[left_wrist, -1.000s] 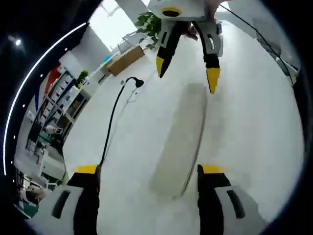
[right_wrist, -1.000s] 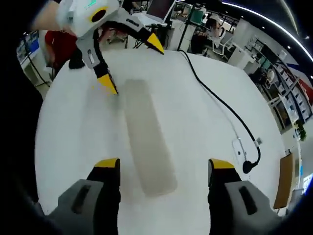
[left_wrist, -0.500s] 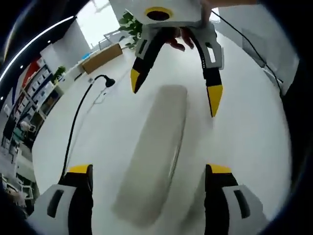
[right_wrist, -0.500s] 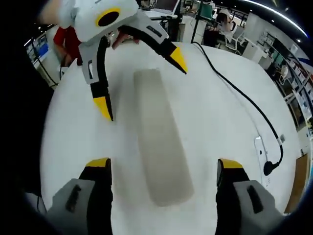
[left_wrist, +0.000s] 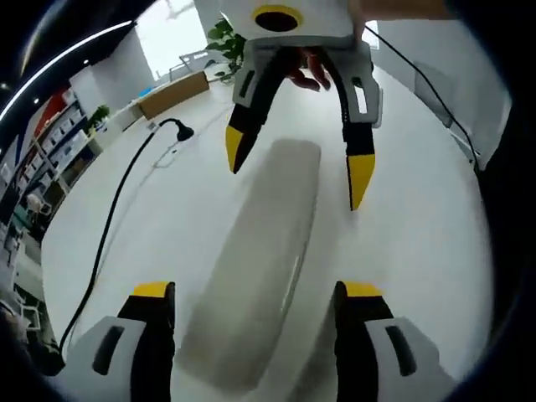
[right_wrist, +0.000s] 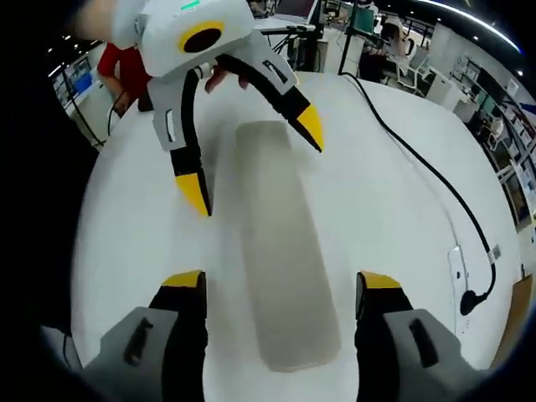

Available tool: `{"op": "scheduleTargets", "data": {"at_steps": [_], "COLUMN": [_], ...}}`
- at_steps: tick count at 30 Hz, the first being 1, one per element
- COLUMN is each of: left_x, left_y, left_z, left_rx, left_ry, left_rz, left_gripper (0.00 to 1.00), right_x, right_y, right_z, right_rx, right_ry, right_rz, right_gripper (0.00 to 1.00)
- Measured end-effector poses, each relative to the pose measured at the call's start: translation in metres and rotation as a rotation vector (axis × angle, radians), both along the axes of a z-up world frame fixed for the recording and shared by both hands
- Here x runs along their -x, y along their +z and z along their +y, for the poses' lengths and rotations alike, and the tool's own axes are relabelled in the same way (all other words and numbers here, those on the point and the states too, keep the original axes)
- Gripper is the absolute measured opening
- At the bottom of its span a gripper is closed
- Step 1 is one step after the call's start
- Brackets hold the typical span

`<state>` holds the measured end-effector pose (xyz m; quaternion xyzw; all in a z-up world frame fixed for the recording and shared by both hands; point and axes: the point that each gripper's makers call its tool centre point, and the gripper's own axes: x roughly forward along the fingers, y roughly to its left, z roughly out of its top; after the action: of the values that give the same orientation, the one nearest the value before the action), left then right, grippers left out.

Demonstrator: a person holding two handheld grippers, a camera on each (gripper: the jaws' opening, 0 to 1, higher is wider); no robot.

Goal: Arrange the utensils inside the cutlery case until each visible utensil rests in its matching compartment.

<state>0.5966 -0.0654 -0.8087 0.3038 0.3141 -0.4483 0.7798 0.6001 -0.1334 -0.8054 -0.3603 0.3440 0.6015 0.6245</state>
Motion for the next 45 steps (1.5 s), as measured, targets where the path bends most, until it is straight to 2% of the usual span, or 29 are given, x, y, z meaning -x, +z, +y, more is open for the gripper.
{"op": "scheduleTargets", "data": {"at_steps": [1, 2, 5, 7, 8, 9, 10, 11, 13, 16, 18, 22, 27, 33, 38, 45], "left_x": [0.003, 0.002, 0.003, 0.003, 0.004, 0.005, 0.007, 0.010, 0.015, 0.018, 0.022, 0.034, 0.049, 0.067, 0.091, 0.121], "left_y": [-0.001, 0.000, 0.000, 0.000, 0.000, 0.001, 0.001, 0.000, 0.000, 0.000, -0.001, -0.003, -0.004, -0.004, -0.007, -0.007], "left_z": [0.000, -0.001, -0.001, -0.001, 0.001, 0.001, 0.002, 0.001, 0.000, 0.000, 0.000, 0.001, 0.000, 0.000, 0.000, -0.002], "left_rx": [0.001, -0.002, -0.004, -0.016, -0.031, -0.044, -0.076, -0.061, -0.067, -0.077, -0.096, -0.134, -0.172, -0.212, -0.253, -0.278], "left_ry": [-0.002, 0.001, 0.001, -0.003, -0.014, -0.024, -0.073, -0.047, -0.054, -0.056, -0.065, -0.084, -0.120, -0.130, -0.128, -0.132], "left_rz": [0.017, 0.001, 0.004, -0.003, -0.011, -0.022, -0.038, -0.018, -0.012, -0.004, 0.011, 0.038, 0.071, 0.106, 0.147, 0.165], "left_gripper": [0.68, 0.64, 0.60, 0.55, 0.50, 0.45, 0.44, 0.44, 0.44, 0.44, 0.43, 0.43, 0.43, 0.44, 0.44, 0.44], "right_x": [0.000, -0.001, 0.002, 0.003, 0.003, 0.004, 0.004, 0.005, 0.013, 0.017, 0.023, 0.035, 0.055, 0.077, 0.100, 0.130], "right_y": [-0.002, -0.003, -0.006, -0.010, -0.010, -0.010, -0.010, -0.010, -0.012, -0.016, -0.016, -0.016, -0.017, -0.018, -0.018, -0.017], "right_z": [-0.003, -0.005, -0.008, -0.015, -0.016, -0.016, -0.017, -0.020, -0.020, -0.022, -0.022, -0.022, -0.025, -0.027, -0.028, -0.030], "right_rx": [0.016, 0.026, 0.042, 0.084, 0.092, 0.100, 0.111, 0.129, 0.145, 0.198, 0.211, 0.229, 0.252, 0.260, 0.253, 0.258], "right_ry": [-0.022, -0.025, -0.033, -0.015, 0.009, 0.003, 0.003, 0.010, 0.007, 0.038, 0.022, 0.024, 0.003, -0.015, -0.010, -0.014], "right_rz": [0.013, 0.010, 0.021, -0.002, -0.029, -0.029, -0.039, -0.045, -0.020, -0.070, -0.040, -0.039, -0.008, 0.013, 0.012, 0.014], "right_gripper": [0.67, 0.67, 0.62, 0.55, 0.52, 0.48, 0.42, 0.40, 0.39, 0.39, 0.39, 0.39, 0.39, 0.39, 0.39, 0.39]}}
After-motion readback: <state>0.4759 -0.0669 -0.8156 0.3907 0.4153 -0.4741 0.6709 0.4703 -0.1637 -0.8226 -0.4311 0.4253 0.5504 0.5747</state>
